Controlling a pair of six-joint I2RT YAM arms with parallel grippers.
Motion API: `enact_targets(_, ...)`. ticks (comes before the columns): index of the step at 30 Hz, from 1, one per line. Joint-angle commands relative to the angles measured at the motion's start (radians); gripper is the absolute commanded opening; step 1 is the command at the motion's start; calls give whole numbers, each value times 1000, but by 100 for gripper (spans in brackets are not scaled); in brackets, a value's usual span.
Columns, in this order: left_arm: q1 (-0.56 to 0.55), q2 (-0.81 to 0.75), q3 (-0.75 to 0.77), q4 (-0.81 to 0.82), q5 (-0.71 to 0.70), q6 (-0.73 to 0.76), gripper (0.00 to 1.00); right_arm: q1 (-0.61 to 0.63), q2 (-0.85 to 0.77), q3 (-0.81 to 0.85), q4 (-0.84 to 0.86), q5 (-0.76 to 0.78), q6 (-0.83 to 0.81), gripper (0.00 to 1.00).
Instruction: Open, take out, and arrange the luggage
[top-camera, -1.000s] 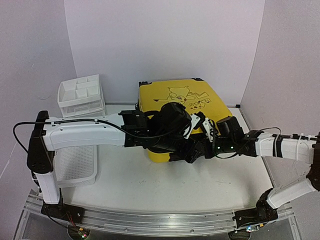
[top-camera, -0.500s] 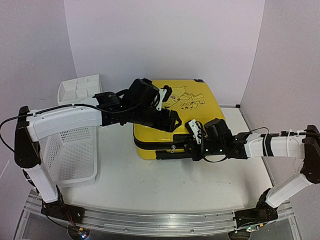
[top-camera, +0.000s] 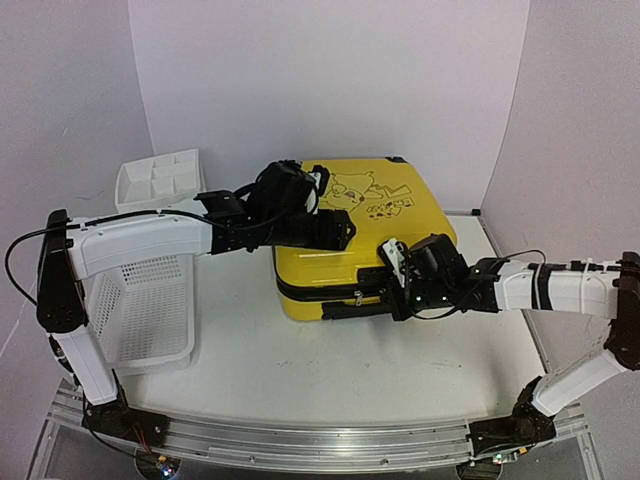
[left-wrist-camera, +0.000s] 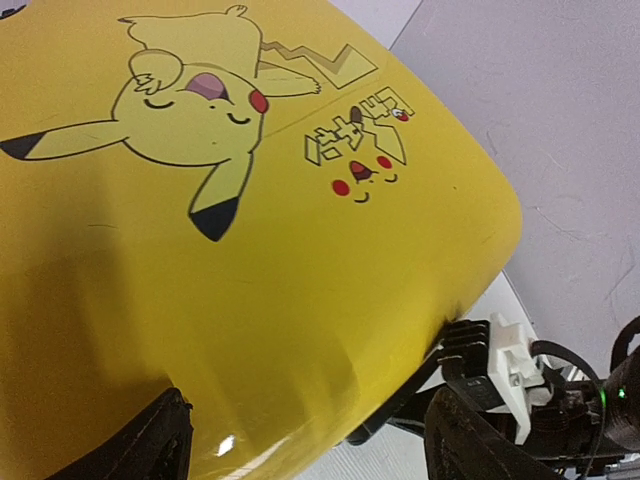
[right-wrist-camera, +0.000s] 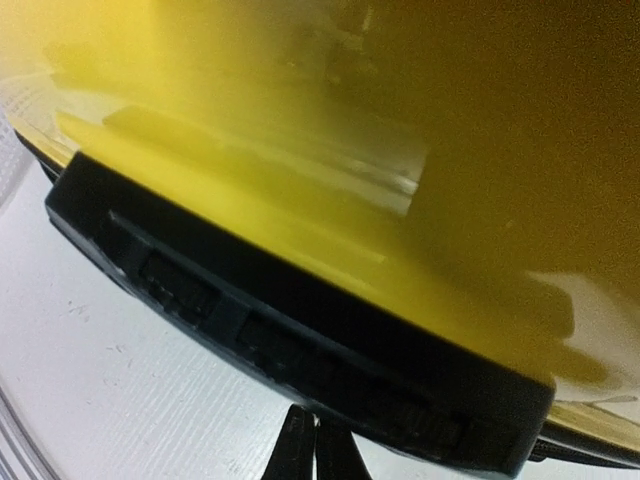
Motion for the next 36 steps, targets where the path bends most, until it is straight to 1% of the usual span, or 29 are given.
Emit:
enact_targets(1,18,6,-76,-54,-57,-44,80,-13,-106,-22,-189,129,30,0)
enact_targets(6,37,-6,-138,-55,-52,-83,80,-14,-191,-92,-223,185,-110,0)
enact_targets(9,38,3,-151,-52,-35,-80,80,-17,-225,-113,-225,300,-99,0)
enact_targets(12,37,20,-141,-55,7,-44,82,-34,-220,-112,-224,354,-55,0)
enact_targets(15,30,-11,-144,-90,13,-19,88,-44,-175,-77,-215,287,-61,0)
enact_targets(17,12,-72,-181,-92,-3,-14,94,-44,-155,-52,-199,179,-73,0)
enact_targets(18,5,-109,-207,-92,-4,-20,95,-44,-151,-48,-176,101,-68,0)
enact_targets(20,-3,-198,-279,-58,11,-61,98,-44,-151,-62,-99,12,-25,0)
enact_targets(23,-7,-328,-430,61,68,-159,100,-43,-127,-76,40,-107,63,0)
enact_targets(24,-9,-376,-503,115,90,-202,99,-41,-105,-72,78,-125,100,0)
enact_targets(25,-15,-408,-544,155,87,-240,99,-39,-84,-65,103,-128,136,0)
enact_targets(26,-31,-430,-572,171,62,-277,99,-34,-64,-56,126,-126,161,0)
enact_targets(28,-98,-444,-591,185,-19,-292,99,-23,-28,-41,169,-110,205,0)
enact_targets(29,-129,-440,-593,185,-61,-295,99,-17,-11,-31,188,-98,226,0)
enact_targets(31,-155,-415,-599,191,-82,-346,99,-11,28,-5,235,-76,287,0)
enact_targets(34,-158,-365,-623,227,-62,-449,95,-1,91,45,285,-88,332,0)
enact_targets(36,-153,-338,-648,288,-27,-509,89,11,126,88,289,-97,338,0)
